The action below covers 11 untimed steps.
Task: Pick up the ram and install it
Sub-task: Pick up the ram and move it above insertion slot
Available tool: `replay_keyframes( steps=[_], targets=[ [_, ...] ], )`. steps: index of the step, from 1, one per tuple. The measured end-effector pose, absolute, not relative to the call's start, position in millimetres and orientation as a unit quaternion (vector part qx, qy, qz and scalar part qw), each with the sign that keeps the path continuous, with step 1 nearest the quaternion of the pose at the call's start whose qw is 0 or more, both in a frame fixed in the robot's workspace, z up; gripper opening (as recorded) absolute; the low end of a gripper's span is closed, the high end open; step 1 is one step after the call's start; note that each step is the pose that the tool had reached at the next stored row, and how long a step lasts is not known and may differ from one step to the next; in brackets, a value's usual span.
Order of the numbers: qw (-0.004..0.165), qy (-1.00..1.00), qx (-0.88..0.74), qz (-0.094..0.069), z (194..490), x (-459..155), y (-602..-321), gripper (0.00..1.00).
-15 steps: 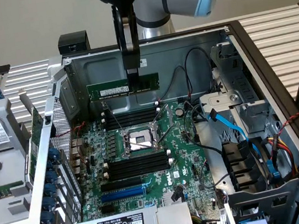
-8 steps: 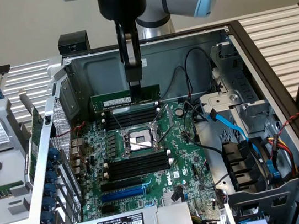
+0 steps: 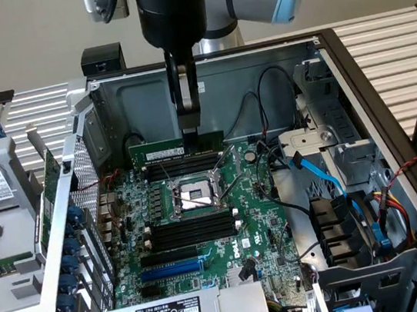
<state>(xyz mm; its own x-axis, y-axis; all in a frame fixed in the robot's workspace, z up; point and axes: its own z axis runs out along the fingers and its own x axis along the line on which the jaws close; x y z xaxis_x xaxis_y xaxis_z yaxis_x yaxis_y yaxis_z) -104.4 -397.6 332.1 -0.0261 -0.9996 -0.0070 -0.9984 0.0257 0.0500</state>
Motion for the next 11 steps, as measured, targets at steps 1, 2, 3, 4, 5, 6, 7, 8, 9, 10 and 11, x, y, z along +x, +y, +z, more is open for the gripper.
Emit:
replay_keyframes(
  steps=[1, 2, 3, 4, 5, 6, 7, 8, 9, 10, 11],
  targets=[
    [0.014, -0.716, 0.698, -0.022, 331.1, -104.4, -397.7, 0.13],
    [0.014, -0.716, 0.698, -0.024, 330.0, -104.4, -398.4, 0.13],
    [0.014, -0.716, 0.698, -0.024, 328.8, -104.4, -399.2, 0.13],
    [0.015, -0.716, 0.698, -0.025, 327.5, -104.4, -399.9, 0.13],
    [0.015, -0.716, 0.698, -0.025, 326.1, -104.4, -400.5, 0.13],
    [0.015, -0.716, 0.698, -0.025, 324.3, -104.4, -401.0, 0.13],
    [0.015, -0.716, 0.698, -0.025, 322.5, -104.5, -401.4, 0.13],
    [0.015, -0.716, 0.698, -0.025, 320.7, -104.5, -401.5, 0.13],
    [0.015, -0.716, 0.698, -0.025, 318.9, -104.5, -401.5, 0.13],
    [0.015, -0.716, 0.698, -0.025, 317.1, -104.5, -401.5, 0.13],
    [0.016, -0.716, 0.698, -0.024, 315.9, -104.5, -401.5, 0.13]
  ],
)
